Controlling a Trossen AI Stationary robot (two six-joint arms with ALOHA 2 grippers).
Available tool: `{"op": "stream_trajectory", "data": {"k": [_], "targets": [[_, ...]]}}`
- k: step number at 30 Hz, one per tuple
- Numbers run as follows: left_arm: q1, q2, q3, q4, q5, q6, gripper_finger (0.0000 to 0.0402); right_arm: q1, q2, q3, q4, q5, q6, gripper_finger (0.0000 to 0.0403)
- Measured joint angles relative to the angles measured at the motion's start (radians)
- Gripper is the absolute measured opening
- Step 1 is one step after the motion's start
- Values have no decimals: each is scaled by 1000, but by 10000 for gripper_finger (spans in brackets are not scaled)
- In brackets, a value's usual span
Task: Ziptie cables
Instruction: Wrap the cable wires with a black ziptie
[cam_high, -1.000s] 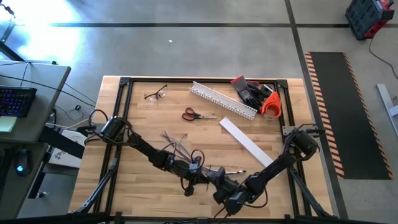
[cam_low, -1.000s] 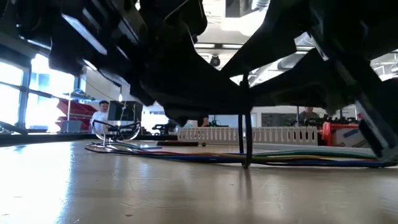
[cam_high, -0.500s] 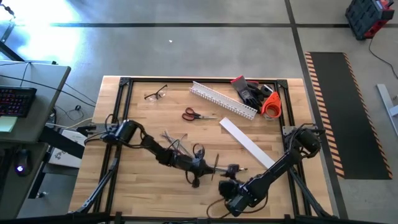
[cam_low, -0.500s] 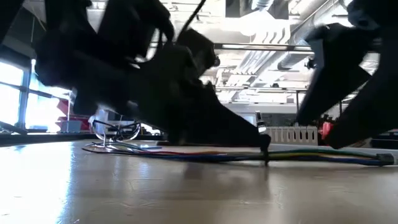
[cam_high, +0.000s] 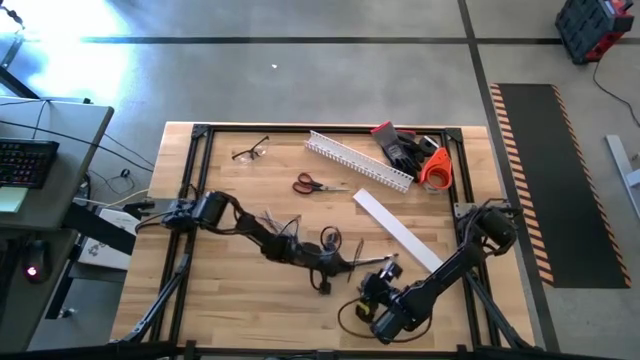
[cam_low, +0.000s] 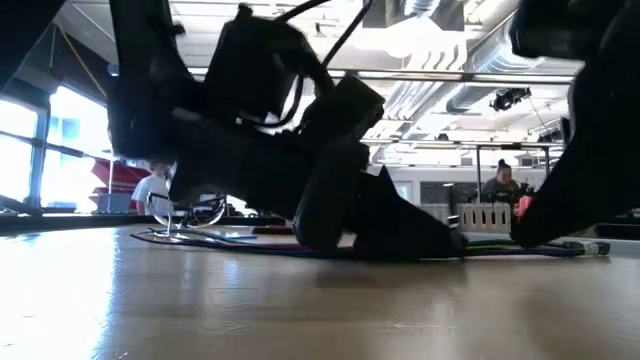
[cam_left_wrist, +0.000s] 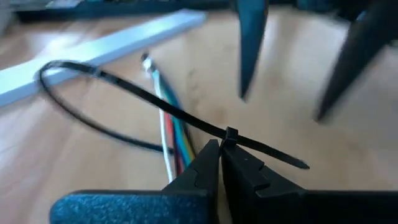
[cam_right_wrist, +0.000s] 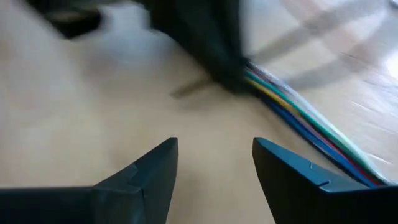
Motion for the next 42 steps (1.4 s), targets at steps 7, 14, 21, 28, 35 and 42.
{"op": "stream_trajectory", "data": {"k": [7, 14, 21, 28, 35, 42], "targets": [[5, -165, 0, -423, -65, -71, 0, -6, -49, -1, -237, 4, 194, 178], [-17, -272, -18, -584, -111, -116, 0, -14, -104, -67, -200, 87, 180, 170], [-78, -297, -64, -578, -255, -244, 0, -26, -102, -157, 241, 139, -18, 170], [-118, -289, -67, -597, -350, -310, 0, -67, -61, -165, 629, 131, -279, 169], [-115, -289, -67, -599, -411, -286, 0, -131, 72, -47, 526, 151, -150, 169], [-113, -289, -67, -600, -447, -248, 0, -163, 114, 72, 231, 205, -48, 169]]}}
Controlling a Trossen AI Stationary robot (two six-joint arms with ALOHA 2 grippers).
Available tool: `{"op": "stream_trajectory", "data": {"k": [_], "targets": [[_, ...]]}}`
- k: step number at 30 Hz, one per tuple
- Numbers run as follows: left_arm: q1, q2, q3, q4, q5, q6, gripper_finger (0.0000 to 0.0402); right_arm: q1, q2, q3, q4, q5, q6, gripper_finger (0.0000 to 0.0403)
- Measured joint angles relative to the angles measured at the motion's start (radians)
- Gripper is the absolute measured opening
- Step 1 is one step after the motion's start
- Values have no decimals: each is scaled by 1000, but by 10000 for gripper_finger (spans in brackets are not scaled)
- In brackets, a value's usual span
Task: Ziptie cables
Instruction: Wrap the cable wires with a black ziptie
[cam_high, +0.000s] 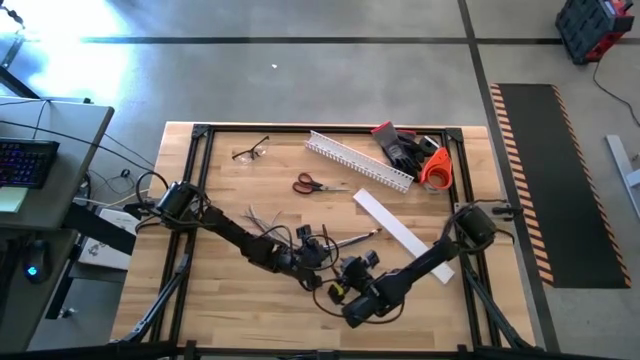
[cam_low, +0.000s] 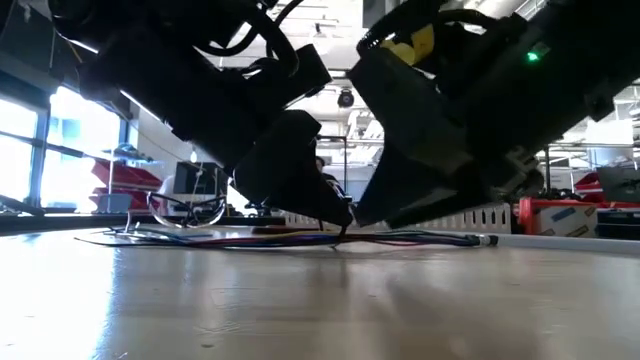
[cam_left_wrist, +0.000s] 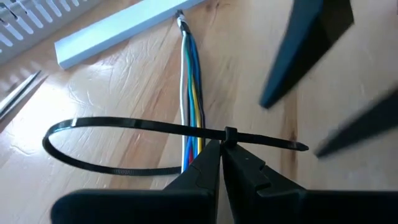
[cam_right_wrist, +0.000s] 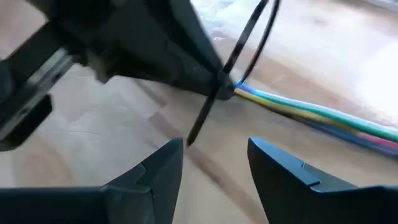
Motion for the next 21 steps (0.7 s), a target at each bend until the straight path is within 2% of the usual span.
{"op": "stream_trajectory", "data": {"k": [3, 7, 12, 17, 21], "targets": [[1, 0, 0, 4, 3, -6, 0, -17, 0, 18, -12, 1, -32, 169], [1, 0, 0, 32, 8, -1, 0, -44, 0, 17, 32, -68, -137, 169], [2, 0, 0, 34, 13, 11, 0, -54, 0, 18, 29, -61, -172, 163], [4, 0, 0, 34, 15, 11, 0, -48, 0, 18, 1, -65, -164, 116], [5, 1, 0, 32, 15, 19, 0, -45, -1, 18, -8, -85, -158, 50]]}}
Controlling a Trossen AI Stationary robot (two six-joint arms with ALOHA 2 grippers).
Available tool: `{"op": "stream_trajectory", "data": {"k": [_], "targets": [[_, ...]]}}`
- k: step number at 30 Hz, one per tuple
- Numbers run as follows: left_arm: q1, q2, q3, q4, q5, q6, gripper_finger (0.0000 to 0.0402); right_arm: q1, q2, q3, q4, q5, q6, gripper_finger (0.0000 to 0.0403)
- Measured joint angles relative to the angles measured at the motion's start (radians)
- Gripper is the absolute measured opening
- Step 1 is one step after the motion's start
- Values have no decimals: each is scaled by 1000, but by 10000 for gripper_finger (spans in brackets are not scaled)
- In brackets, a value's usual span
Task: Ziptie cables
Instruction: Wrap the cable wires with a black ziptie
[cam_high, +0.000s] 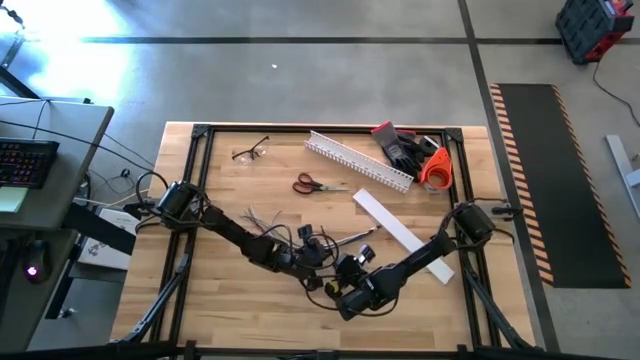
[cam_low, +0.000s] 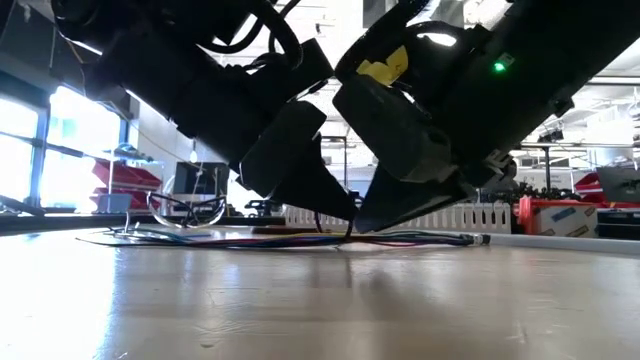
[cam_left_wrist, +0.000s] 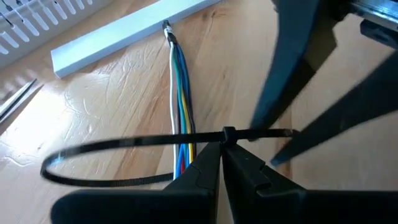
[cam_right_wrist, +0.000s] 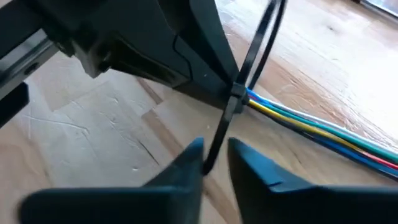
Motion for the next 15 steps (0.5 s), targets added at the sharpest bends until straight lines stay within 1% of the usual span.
{"op": "stream_trajectory", "data": {"k": [1, 2, 5, 8, 10, 12, 15], "targets": [[0, 5, 0, 3, -1, 0, 0, 0, 0, 0, 1, -1, -5, 27], [0, 7, 0, 1, 0, 2, 0, 0, 0, 0, 1, -1, -8, 14], [0, 15, 0, -1, 6, 18, 0, 0, 0, 0, -4, 0, -5, 6], [0, 15, 0, -34, 7, 76, 6, 0, 0, 0, -8, -9, -7, 1], [1, 13, 0, -86, 11, 117, 22, 0, 0, 0, -17, -15, -2, 1], [5, 12, 0, -113, 29, 144, 46, 0, 0, 0, -17, -19, 0, 0], [10, 4, 2, -142, 100, 202, 90, 0, -1, 0, -16, -30, 1, 0]]}}
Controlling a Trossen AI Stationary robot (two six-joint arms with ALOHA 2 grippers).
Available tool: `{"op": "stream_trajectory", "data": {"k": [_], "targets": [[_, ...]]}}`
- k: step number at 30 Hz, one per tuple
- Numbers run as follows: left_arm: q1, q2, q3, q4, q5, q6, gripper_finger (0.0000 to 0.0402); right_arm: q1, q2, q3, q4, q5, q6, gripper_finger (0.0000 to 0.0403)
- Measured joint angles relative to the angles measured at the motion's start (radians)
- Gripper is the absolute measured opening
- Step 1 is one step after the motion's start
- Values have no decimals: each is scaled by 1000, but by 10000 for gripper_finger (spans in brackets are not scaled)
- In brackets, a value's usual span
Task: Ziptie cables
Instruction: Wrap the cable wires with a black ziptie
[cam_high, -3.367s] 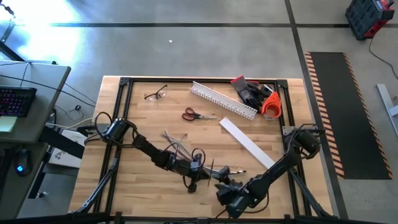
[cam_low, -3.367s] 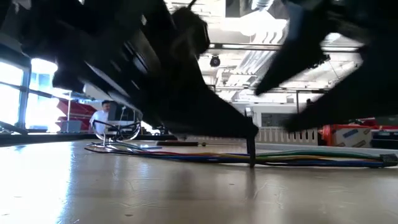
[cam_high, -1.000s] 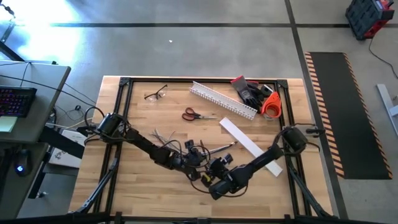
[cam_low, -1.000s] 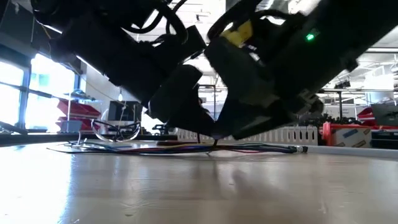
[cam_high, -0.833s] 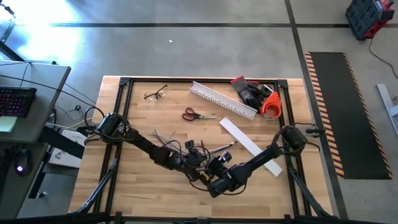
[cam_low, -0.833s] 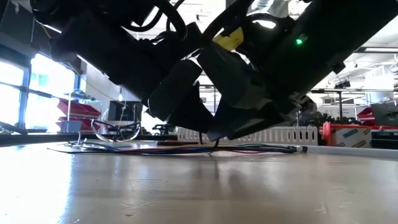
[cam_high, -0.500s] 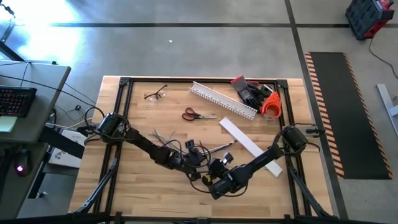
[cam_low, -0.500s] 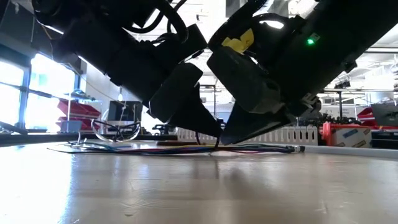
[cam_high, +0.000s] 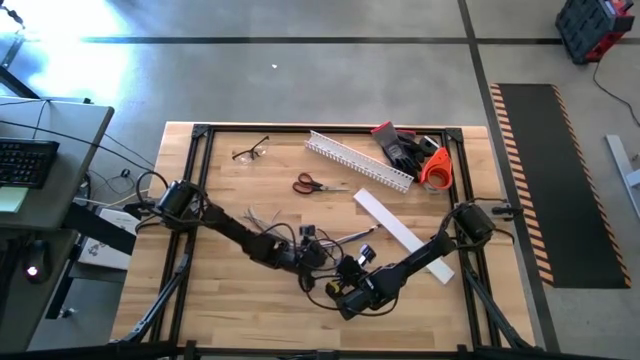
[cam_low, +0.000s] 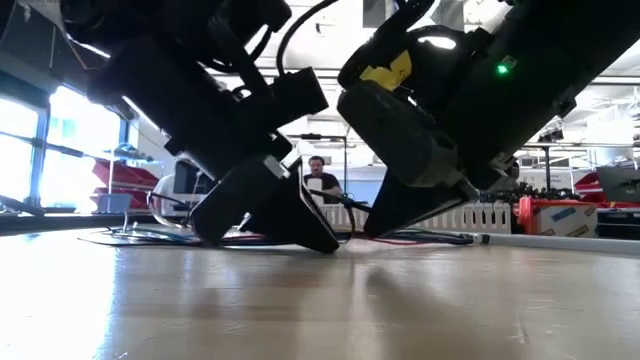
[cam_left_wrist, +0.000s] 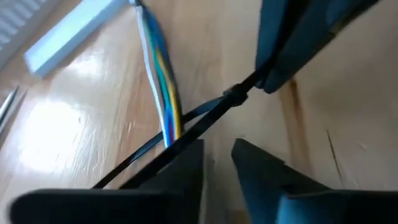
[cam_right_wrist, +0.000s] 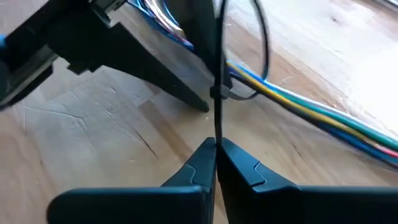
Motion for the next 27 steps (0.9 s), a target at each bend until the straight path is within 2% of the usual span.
{"op": "stream_trajectory", "data": {"k": [3, 5, 8, 12, 14, 20, 23, 27], "targets": [[1, -10, 2, -37, 56, 61, 129, 0, 0, 0, 0, -7, 0, 0], [-1, -26, 3, -75, 135, 114, 144, 0, 0, 0, 0, -8, 1, 0], [-7, -68, 2, -133, 316, 186, 148, -1, 0, 0, -2, -20, 20, 0], [-9, -134, -6, -201, 550, 311, 131, 0, 0, 0, -1, -31, 22, 0], [0, -163, -28, -150, 586, 364, 120, 0, -1, 0, -1, -32, 22, 0], [87, -180, -155, 119, 549, 451, 101, 0, -1, 0, 21, -59, 19, 0], [98, -185, -190, 279, 594, 533, 102, 0, -11, 0, 46, -67, -18, 0], [92, -183, -202, 374, 656, 583, 116, 0, -21, 0, 82, -99, -50, 0]]}}
